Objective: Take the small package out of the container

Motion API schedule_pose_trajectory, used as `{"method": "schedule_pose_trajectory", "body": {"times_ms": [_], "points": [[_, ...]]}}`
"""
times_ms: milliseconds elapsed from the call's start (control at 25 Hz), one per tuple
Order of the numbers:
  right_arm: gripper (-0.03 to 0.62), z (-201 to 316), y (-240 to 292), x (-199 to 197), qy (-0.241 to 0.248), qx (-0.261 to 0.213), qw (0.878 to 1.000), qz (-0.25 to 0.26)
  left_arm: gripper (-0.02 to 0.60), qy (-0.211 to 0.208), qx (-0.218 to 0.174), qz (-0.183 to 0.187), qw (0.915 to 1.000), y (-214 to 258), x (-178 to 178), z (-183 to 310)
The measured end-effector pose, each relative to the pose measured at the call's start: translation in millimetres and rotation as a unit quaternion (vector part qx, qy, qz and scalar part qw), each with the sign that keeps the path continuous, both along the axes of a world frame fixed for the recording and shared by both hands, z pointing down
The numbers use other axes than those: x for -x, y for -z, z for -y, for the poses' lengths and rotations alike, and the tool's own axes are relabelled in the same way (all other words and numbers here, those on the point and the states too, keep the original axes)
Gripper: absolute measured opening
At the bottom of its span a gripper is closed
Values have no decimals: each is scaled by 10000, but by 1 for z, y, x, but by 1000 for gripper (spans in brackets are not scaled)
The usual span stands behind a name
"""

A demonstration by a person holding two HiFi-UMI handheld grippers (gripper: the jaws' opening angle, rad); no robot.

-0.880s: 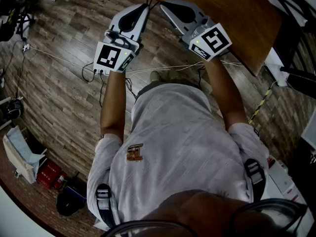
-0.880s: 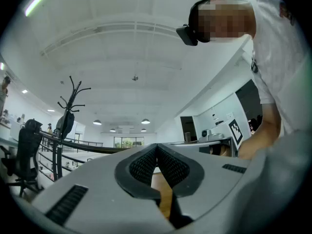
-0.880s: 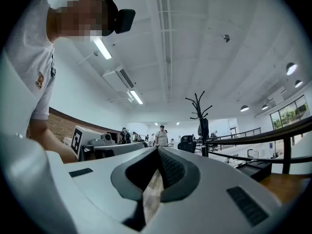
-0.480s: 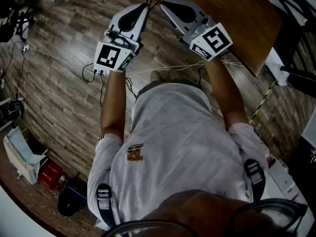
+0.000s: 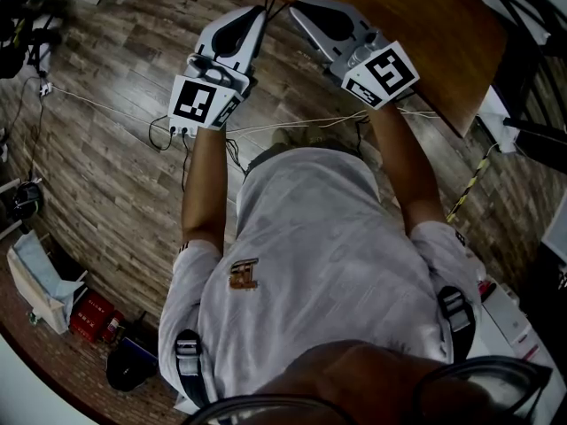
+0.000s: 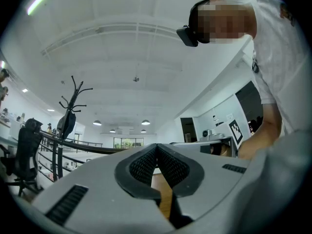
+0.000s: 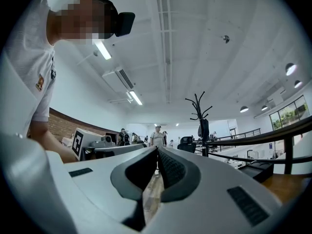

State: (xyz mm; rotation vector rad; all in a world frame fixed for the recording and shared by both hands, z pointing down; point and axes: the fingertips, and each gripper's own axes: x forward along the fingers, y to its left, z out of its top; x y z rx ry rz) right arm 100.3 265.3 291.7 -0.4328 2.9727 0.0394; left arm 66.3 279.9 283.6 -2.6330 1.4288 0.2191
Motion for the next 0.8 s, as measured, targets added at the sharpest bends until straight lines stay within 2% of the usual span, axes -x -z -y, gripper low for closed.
{"method": "schedule_pose_trajectory", "body": {"times_ms": [800], "points": [[32, 2, -15, 75, -374, 72, 9992, -100, 18, -178, 2, -116, 9998, -13, 92, -2]]}}
